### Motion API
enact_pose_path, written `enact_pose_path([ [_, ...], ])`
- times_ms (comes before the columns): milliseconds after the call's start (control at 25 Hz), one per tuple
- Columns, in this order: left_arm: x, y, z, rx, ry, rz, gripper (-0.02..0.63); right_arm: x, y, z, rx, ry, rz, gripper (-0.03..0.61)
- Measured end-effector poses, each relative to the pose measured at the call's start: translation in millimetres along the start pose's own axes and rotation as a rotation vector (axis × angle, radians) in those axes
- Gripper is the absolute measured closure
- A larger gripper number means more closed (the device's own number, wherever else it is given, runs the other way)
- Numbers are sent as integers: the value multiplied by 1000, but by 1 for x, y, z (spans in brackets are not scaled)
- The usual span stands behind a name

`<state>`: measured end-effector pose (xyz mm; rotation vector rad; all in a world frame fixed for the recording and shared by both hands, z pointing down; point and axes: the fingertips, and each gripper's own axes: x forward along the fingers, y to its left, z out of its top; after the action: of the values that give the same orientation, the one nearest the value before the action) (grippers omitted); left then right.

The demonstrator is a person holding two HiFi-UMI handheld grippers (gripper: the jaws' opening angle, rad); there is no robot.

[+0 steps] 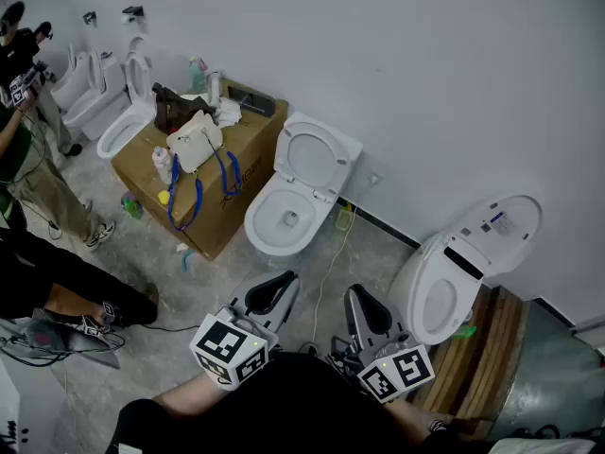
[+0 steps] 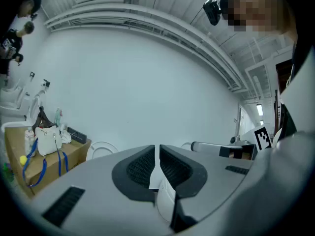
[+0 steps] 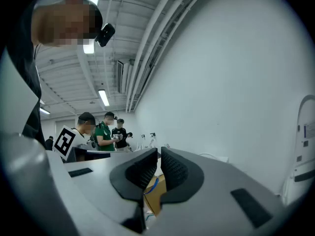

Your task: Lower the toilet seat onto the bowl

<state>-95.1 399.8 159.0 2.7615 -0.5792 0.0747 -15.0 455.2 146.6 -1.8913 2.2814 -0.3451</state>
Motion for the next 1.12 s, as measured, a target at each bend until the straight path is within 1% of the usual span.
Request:
enact_pose_path([
  [280,13,-11,-4,1,6,5,572,-7,-14,1,10,3,9,531],
  [520,25,-23,-10,0,9,22,572,-15,-27,4,25,-7,44,529],
  [720,37,-40,-22,-9,16,52,572,-30,-48,0,48,8,58,529],
  [960,44,-57,-37,-30,26,97,572,-46,-65,-9,71,42,99,529],
  [1120,51,-65,-39,-27,37,121,572,-51,-76,-10,101,53,112,529],
])
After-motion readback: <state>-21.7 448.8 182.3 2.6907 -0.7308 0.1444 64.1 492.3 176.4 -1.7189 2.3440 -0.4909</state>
